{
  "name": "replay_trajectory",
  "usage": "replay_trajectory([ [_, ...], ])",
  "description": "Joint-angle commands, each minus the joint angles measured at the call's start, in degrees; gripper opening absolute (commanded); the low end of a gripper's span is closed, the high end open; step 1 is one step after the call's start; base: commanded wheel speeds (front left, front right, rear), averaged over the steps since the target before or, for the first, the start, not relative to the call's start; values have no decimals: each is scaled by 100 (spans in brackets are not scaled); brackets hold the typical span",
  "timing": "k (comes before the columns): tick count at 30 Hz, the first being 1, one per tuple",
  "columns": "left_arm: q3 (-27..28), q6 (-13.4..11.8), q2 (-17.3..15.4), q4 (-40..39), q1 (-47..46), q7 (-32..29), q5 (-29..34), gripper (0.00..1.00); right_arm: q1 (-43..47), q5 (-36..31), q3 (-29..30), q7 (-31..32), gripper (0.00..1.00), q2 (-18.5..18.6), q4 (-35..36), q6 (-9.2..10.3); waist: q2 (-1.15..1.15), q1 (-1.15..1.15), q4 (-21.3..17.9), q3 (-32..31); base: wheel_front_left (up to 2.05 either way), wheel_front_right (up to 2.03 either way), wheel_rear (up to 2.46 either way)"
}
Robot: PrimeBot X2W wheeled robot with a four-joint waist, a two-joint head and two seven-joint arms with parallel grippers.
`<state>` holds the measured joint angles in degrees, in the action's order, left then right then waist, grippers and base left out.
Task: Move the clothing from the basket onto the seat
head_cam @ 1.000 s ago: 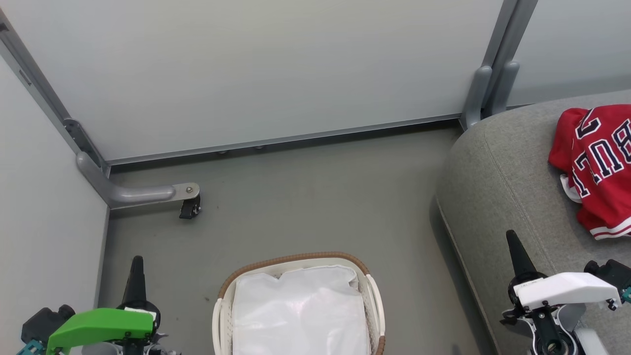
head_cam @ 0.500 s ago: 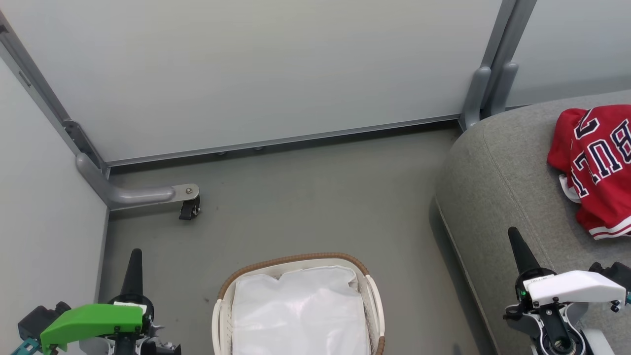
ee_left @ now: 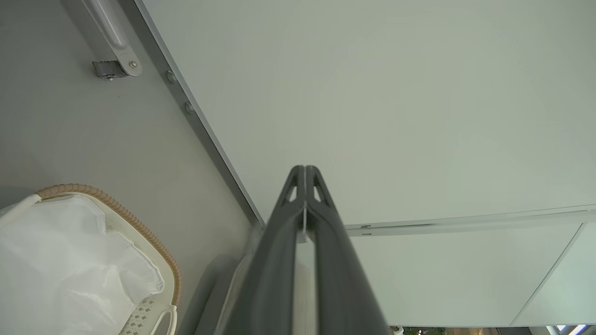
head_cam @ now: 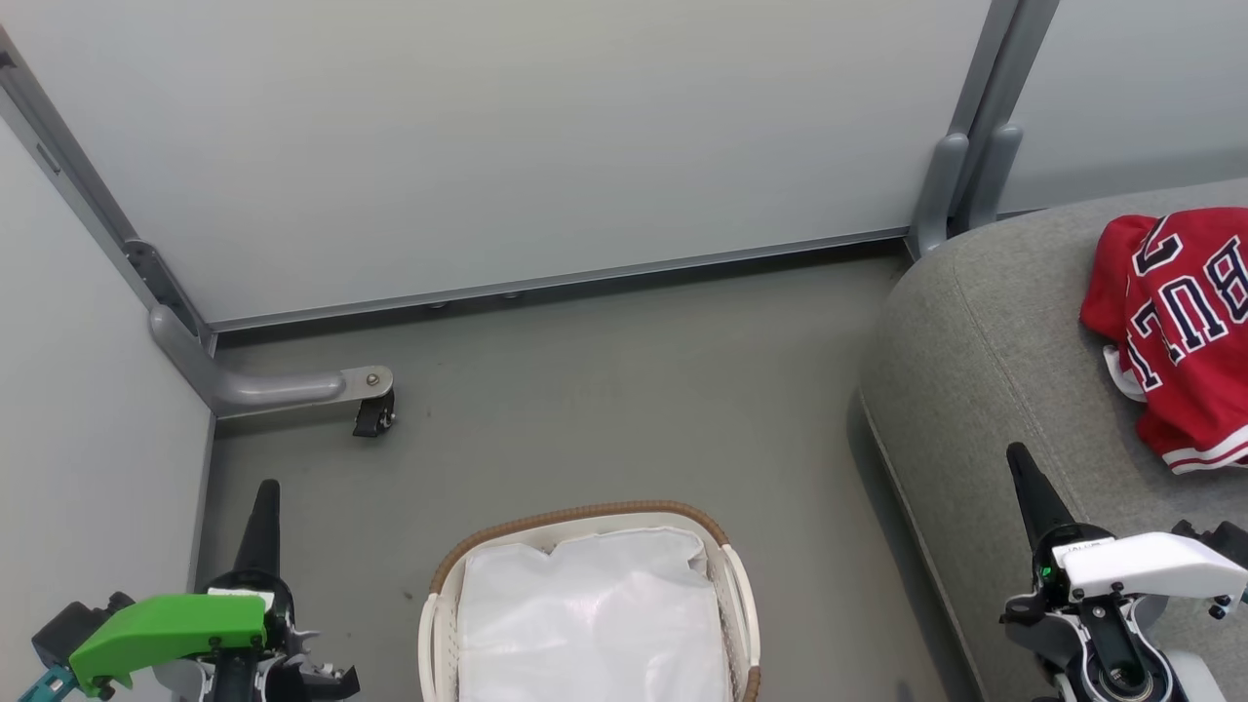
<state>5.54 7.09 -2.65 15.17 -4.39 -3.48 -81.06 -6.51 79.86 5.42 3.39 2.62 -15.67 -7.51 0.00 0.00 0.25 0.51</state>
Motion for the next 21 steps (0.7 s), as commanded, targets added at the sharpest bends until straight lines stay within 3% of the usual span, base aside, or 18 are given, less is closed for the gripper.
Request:
replay_trajectory([
  [1, 32, 34, -34, -49, -135, -35, -113, 0, 28, 138, 33, 41, 0, 35, 55, 2, 0, 0, -1, -2, 0, 0, 0],
  [21, 102, 50, -37, -113, -222, -286, -1005, 0, 52, 1116, 112, 293, 0, 41, 162, 3, 0, 0, -21, -28, 0, 0, 0],
])
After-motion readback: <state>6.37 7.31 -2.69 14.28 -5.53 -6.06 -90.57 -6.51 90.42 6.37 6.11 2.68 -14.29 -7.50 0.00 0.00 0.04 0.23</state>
